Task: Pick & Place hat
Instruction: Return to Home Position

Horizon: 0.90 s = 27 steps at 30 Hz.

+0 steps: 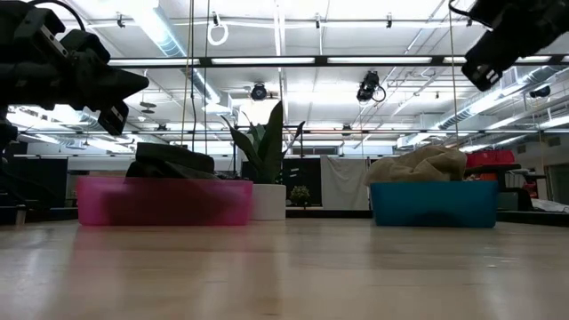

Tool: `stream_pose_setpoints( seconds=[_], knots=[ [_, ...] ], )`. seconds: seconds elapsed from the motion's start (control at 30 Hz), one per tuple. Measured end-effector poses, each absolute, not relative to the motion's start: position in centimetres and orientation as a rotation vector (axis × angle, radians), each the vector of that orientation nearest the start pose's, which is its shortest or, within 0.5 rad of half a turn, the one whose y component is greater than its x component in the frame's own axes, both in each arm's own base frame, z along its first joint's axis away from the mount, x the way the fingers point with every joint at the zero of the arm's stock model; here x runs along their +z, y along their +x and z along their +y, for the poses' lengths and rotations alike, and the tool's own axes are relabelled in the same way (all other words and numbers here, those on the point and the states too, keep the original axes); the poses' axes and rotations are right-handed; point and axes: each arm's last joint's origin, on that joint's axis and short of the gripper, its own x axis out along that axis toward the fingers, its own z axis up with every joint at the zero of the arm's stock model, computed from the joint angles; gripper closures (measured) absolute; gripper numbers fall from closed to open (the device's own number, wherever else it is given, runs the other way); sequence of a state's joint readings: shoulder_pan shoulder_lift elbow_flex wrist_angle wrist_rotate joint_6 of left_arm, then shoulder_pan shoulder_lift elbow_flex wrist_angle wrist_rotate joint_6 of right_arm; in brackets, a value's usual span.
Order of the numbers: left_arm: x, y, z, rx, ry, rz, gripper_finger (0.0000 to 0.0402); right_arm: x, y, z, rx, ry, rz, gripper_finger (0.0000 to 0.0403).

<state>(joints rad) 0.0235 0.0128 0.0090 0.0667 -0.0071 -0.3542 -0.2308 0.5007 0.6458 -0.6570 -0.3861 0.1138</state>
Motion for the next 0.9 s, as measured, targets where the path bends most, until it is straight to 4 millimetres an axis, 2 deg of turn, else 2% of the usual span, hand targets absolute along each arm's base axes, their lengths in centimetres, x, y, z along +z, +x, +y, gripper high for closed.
stream_pose_setpoints(
  seconds=[0.13, 0.3, 0.53, 0.7, 0.9],
  knots=[
    [17.2, 9.8, 0.2, 0.019, -0.353, -0.067, 0.0396, 26.1, 9.4, -1.0, 0.158, 0.248, 0.395, 0.04],
    [17.2, 9.8, 0.2, 0.019, -0.353, -0.068, 0.0396, 24.8, 8.4, -0.7, 0.182, 0.212, 0.272, 0.04],
    [17.2, 9.8, 0.2, 0.019, -0.353, -0.068, 0.0396, 24.9, 7.2, -0.4, 0.226, 0.213, 0.049, 0.04],
    [17.2, 9.8, 0.2, 0.019, -0.353, -0.068, 0.0396, 25.0, 7.3, -0.4, 0.264, 0.263, -0.181, 0.0401],
    [17.2, 9.8, 0.2, 0.019, -0.353, -0.068, 0.0396, 23.8, 7.9, 0.1, 0.352, 0.35, -0.221, 0.0402]
  ],
)
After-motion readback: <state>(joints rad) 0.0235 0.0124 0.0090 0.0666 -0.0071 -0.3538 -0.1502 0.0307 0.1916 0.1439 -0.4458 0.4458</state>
